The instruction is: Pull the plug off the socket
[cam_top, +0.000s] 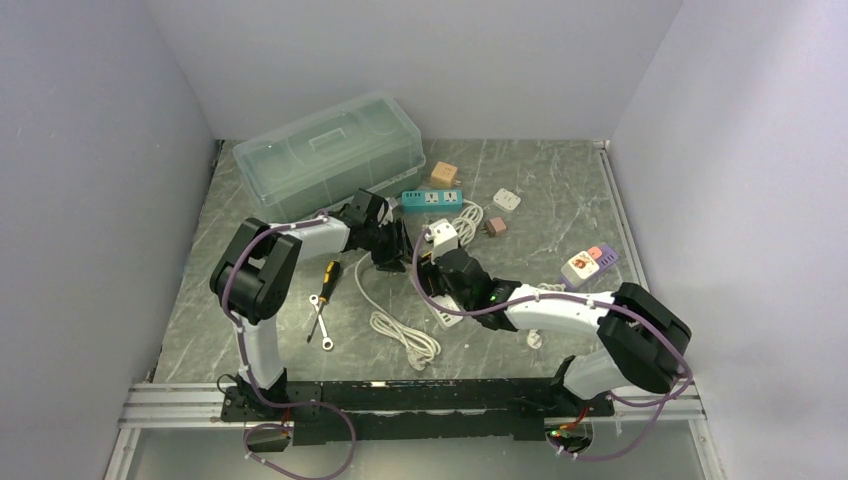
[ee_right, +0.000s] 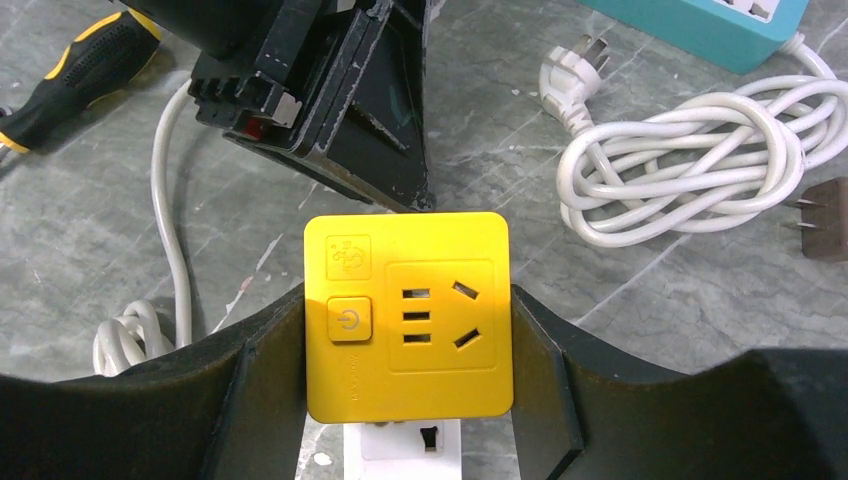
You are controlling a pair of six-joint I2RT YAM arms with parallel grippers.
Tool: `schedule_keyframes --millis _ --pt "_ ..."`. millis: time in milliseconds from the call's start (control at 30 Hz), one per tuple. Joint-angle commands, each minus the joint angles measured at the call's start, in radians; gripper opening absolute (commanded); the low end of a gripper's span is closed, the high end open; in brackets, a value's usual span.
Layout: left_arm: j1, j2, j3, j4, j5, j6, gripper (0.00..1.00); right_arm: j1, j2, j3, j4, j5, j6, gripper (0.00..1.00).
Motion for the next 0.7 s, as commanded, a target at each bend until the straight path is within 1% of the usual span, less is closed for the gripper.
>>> schedule_keyframes --millis 0,200,267,367,400,433,467,533,600,667 --pt "-0.004 -0.034 -0.018 0.029 -0.004 -0.026 0.55 0.018 -0.064 0.024 0.152 0.018 0.029 0.00" --pt "-0.004 -0.061 -0.022 0.023 -0.036 -0.024 0.55 0.053 -0.071 0.033 0.158 0.029 0.033 0.00" --pt "-0.004 -0.070 -0.027 0.028 -0.041 -0.024 0.52 0.067 -0.064 0.040 0.151 0.049 0.031 0.00" --pt "-0.004 -0.077 -0.033 0.040 -0.031 -0.024 0.41 0.075 -0.044 0.056 0.127 0.075 0.033 0.00" --pt "-0.004 -0.078 -0.031 0.042 -0.026 -0.024 0.35 0.078 -0.037 0.061 0.122 0.081 0.033 0.00" --pt "-0.004 -0.079 -0.031 0.044 -0.020 -0.024 0.25 0.080 -0.028 0.066 0.116 0.090 0.035 0.00" --pt "-0.004 -0.080 -0.031 0.048 -0.016 -0.024 0.18 0.081 -0.024 0.069 0.106 0.100 0.039 0.00" --pt "-0.004 -0.083 -0.035 0.055 -0.011 -0.025 0.07 0.082 -0.016 0.074 0.095 0.114 0.043 0.00" --pt "-0.004 -0.083 -0.036 0.056 -0.011 -0.025 0.00 0.083 -0.013 0.074 0.091 0.118 0.045 0.00" --pt "-0.005 -0.080 -0.036 0.054 -0.010 -0.026 0.00 0.083 -0.012 0.071 0.091 0.117 0.049 0.00"
